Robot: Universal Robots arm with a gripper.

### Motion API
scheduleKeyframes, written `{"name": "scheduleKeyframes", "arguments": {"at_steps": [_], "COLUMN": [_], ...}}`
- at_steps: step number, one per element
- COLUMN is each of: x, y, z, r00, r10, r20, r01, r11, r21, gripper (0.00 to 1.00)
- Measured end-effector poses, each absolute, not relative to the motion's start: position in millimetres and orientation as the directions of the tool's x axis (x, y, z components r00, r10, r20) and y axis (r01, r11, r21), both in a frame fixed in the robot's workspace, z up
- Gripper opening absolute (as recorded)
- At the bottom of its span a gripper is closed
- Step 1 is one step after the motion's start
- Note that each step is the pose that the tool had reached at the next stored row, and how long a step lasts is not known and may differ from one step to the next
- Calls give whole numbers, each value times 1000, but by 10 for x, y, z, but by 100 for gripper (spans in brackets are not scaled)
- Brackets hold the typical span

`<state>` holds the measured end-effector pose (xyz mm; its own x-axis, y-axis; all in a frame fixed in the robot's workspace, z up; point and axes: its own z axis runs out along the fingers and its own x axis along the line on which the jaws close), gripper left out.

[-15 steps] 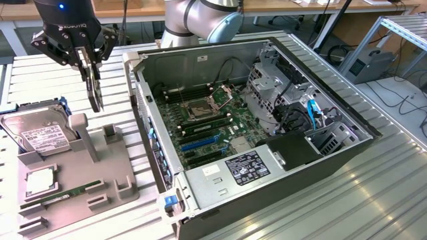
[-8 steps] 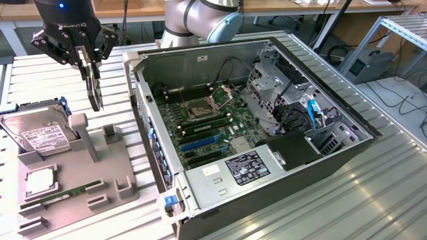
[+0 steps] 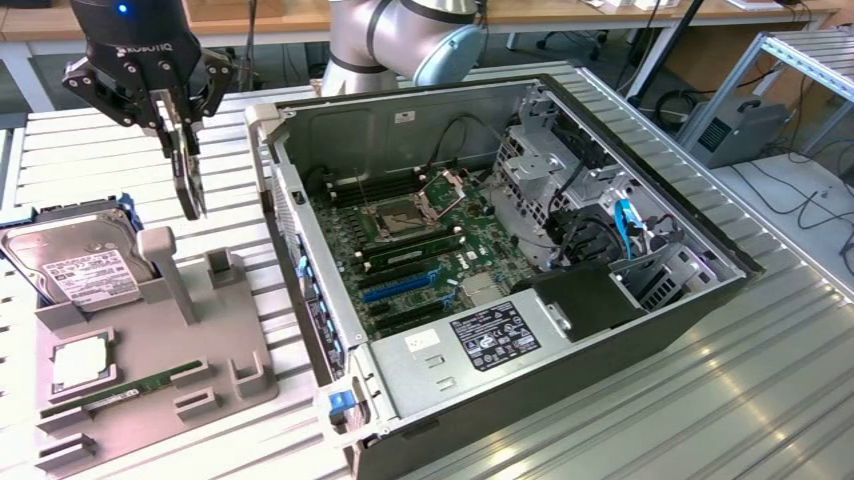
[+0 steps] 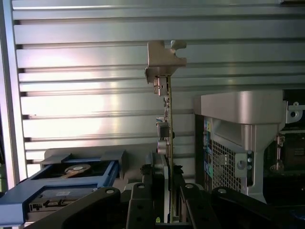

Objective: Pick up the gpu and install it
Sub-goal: 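Pick up the gpu and move the gpu toward the slot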

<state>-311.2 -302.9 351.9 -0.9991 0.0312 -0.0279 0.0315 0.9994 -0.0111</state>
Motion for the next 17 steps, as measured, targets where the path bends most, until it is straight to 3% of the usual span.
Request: {"name": "scheduleKeyframes", "arguments": {"at_steps": [17], "x": [-3112], "y": [-2952], "z": [3519], "r00": [-999], "r10": [31], "r20": [-28], "r01": [32], "r11": [999], "r21": [-9], "gripper": [27]}}
